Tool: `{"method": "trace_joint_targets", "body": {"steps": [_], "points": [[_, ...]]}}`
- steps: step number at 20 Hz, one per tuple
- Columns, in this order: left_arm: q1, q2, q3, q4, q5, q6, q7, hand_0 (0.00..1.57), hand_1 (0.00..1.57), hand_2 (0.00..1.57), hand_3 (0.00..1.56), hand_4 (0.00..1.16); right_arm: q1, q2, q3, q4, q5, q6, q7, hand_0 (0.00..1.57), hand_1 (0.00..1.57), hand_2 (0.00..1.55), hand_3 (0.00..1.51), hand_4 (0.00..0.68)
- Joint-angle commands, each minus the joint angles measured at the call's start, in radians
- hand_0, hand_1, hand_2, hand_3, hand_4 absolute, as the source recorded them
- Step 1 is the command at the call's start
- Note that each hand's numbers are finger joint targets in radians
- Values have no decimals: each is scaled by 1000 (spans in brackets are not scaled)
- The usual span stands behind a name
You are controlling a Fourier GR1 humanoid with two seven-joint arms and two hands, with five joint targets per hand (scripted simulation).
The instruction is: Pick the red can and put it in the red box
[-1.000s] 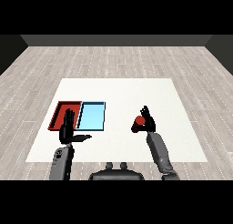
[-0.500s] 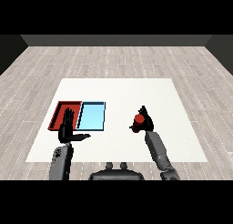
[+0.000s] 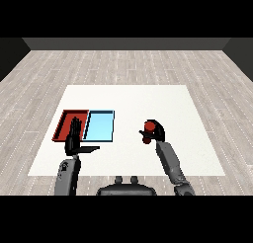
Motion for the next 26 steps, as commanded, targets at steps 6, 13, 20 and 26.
{"method": "trace_joint_targets", "body": {"steps": [6, 13, 20, 26], "points": [[35, 3, -9, -54, -4, -3, 22, 0, 0, 0, 0, 0, 35, -11, 56, -87, 91, -74, 14, 1461, 1461, 1451, 1418, 649], [-74, -20, -33, 12, -21, 27, 95, 0, 0, 0, 0, 0, 93, 11, 63, -213, 73, -45, 4, 1445, 1445, 1447, 1407, 658], [-107, -40, -125, -26, -86, 31, 167, 0, 0, 0, 0, 0, 31, -16, 55, -334, 50, -57, 99, 1437, 1437, 1449, 1414, 649], [-127, -41, -264, 64, -21, 81, 149, 0, 0, 0, 0, 0, 112, -6, 105, -505, 19, -65, 159, 1429, 1429, 1443, 1421, 649]]}}
